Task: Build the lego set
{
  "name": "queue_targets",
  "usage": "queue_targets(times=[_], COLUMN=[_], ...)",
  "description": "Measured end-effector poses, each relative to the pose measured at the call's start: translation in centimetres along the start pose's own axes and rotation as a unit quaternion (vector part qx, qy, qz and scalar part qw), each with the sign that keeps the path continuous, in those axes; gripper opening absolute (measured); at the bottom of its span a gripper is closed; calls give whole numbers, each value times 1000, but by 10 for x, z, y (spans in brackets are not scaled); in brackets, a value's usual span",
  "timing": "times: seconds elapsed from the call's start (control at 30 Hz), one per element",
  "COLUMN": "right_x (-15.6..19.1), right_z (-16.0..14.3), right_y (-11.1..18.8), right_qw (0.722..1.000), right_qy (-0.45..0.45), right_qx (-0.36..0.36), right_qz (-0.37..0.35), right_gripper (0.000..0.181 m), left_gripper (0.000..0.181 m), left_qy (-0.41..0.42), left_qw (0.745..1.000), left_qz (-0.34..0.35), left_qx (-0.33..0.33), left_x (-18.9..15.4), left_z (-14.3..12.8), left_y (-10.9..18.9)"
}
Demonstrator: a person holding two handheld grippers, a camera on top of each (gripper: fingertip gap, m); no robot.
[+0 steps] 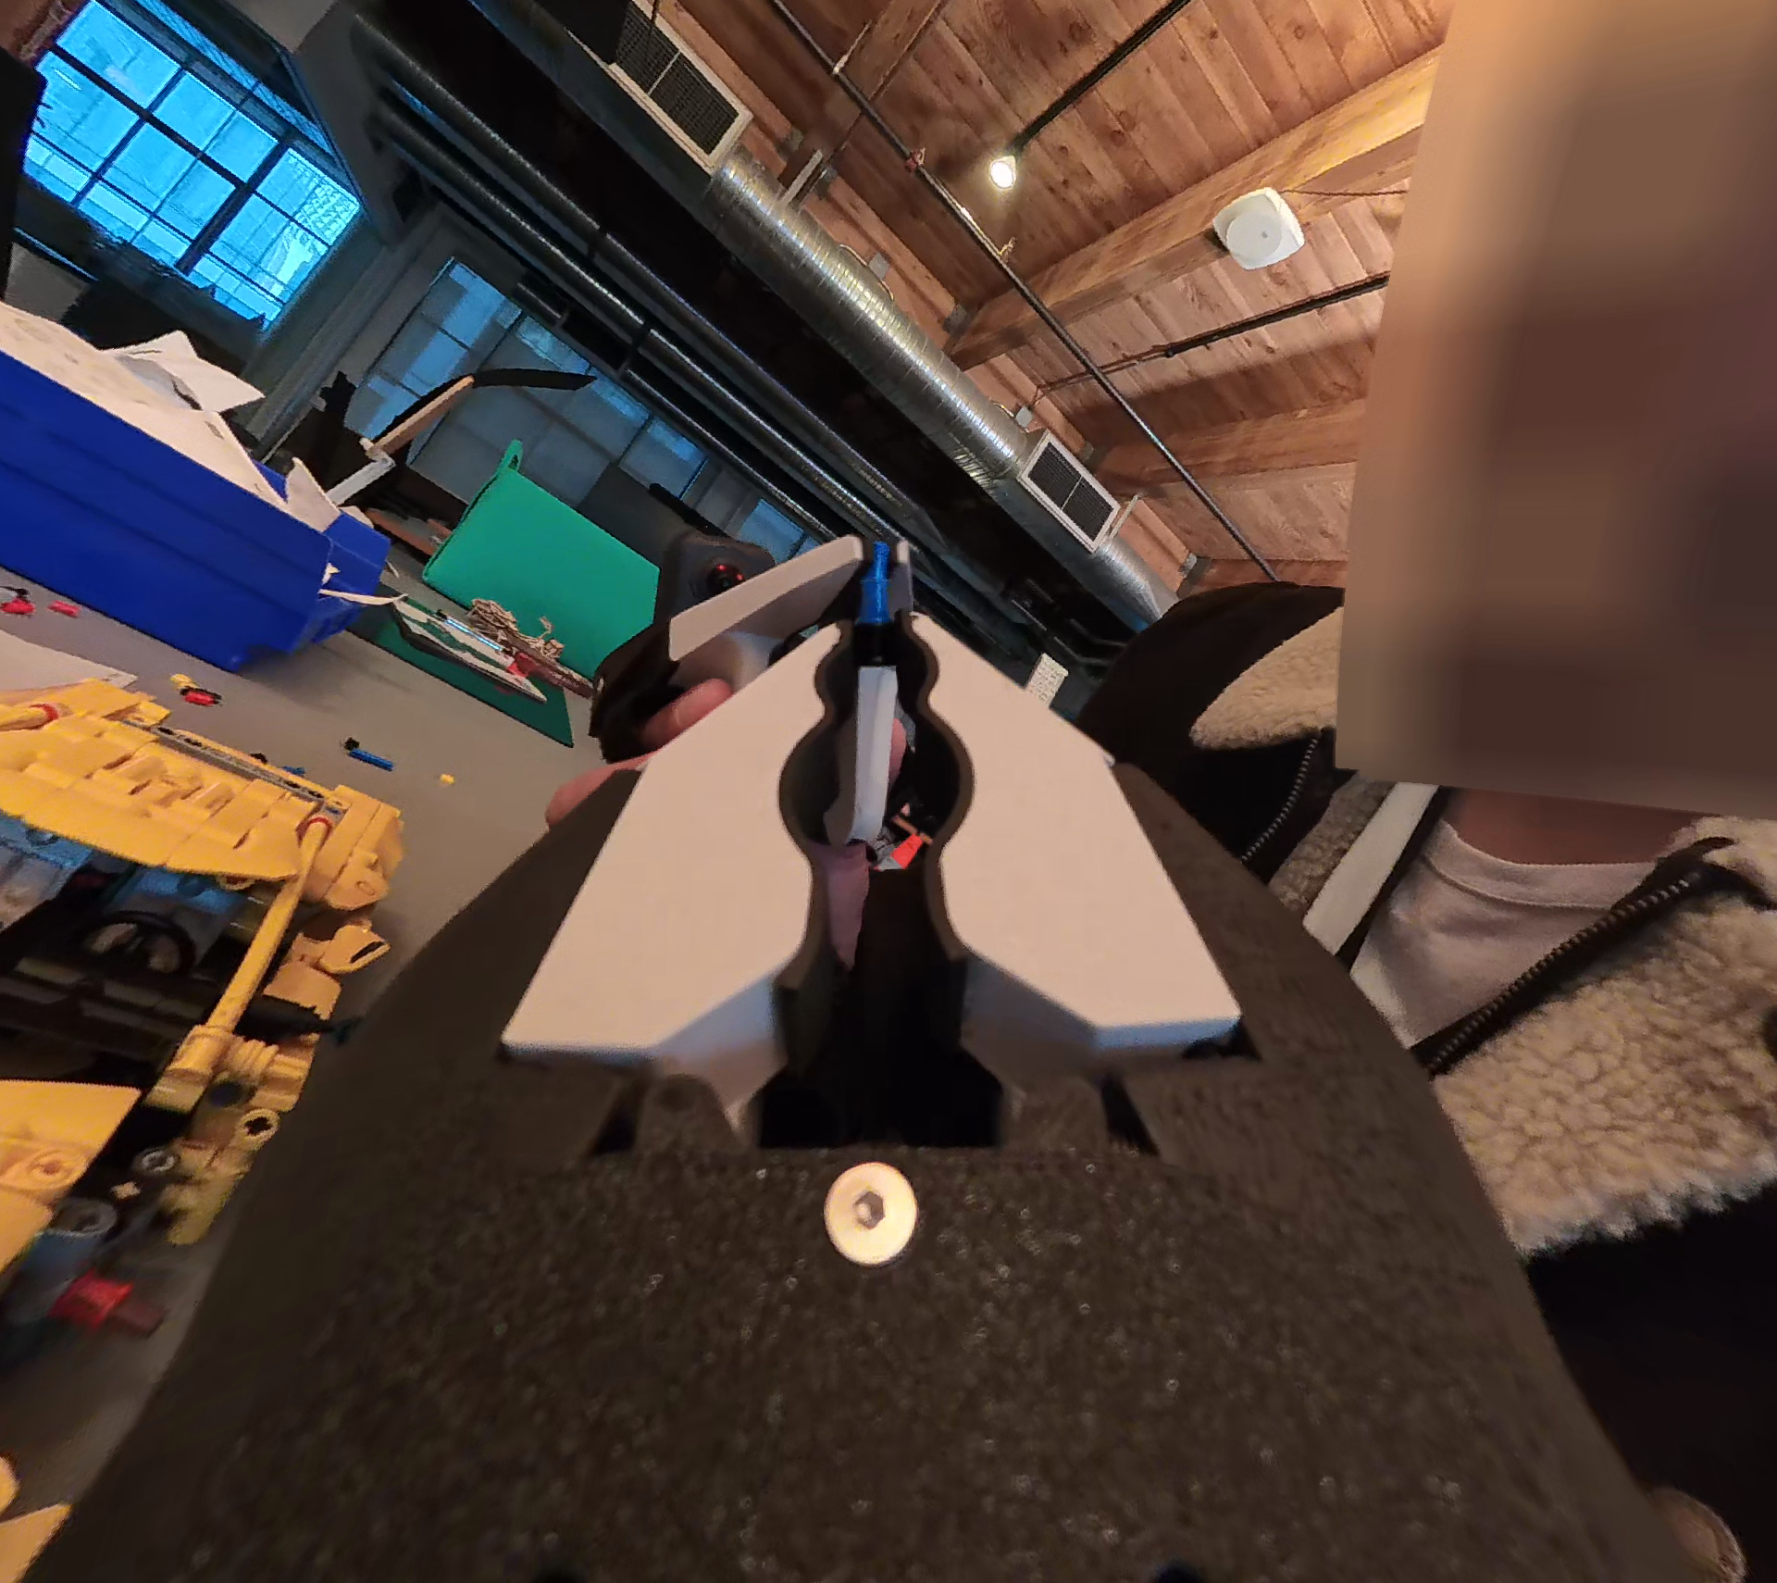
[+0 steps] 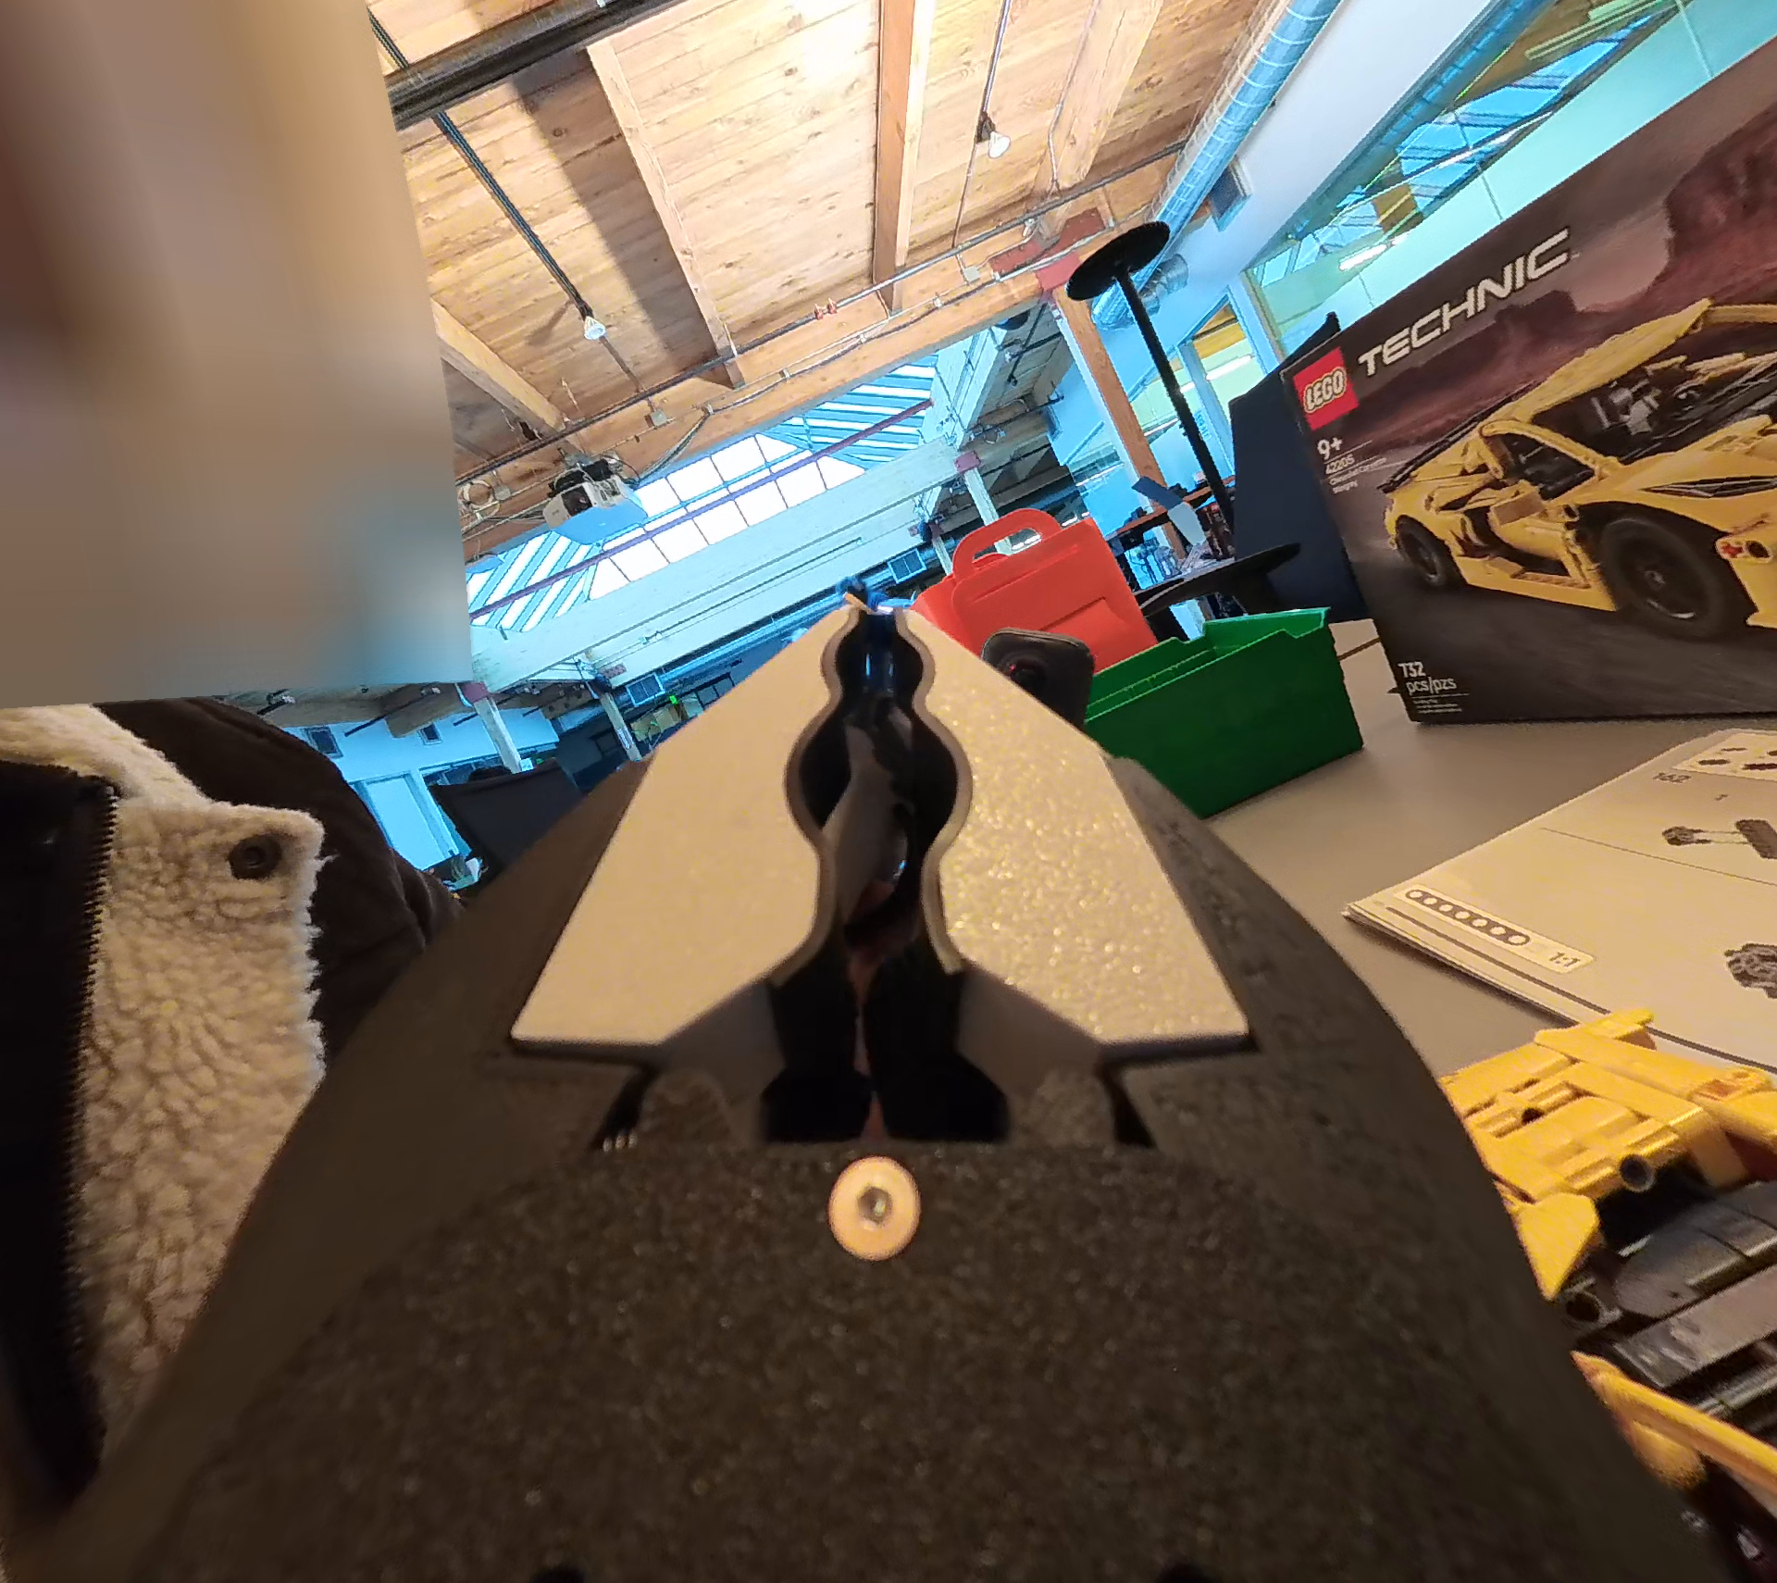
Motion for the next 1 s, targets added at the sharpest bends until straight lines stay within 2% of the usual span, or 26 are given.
queue_targets(times=[0.5, 0.7, 0.8, 0.87, 0.9, 0.97, 1.0], right_x=[-5, -5, -8, -12, -15, -21, -23], right_z=[-1, 10, 16, 16, 13, 3, -5], right_y=[6, 16, 30, 43, 52, 78, 91], right_qw=[1000, 990, 976, 952, 928, 848, 813], right_qy=[-24, 42, 65, 83, 93, 138, 161], right_qx=[12, 119, 188, 270, 338, 487, 536], right_qz=[-8, -63, -90, -116, -125, -156, -163], right_gripper=[3, 3, 4, 4, 4, 4, 4], left_gripper=[6, 7, 6, 7, 7, 7, 7], left_qy=[-9, -77, -139, -178, -195, -223, -228], left_qw=[1000, 990, 968, 944, 930, 908, 904], left_qz=[20, 95, 158, 207, 231, 259, 260], left_qx=[-7, 69, 134, 186, 210, 243, 251], left_x=[2, 1, 1, 3, 5, 6, 6], left_z=[4, 6, 4, 0, -2, -7, -9], left_y=[7, 9, 9, 7, 6, 3, 1])
Point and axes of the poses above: each gripper's, where its closed fingertips meet, y back along the fingers, z out of its top, x = y × z across the jaws, the point moved 10 cm from there along y, back along the fingers, and after that the axes turned 11 degrees about x, right-handed, at the moved point
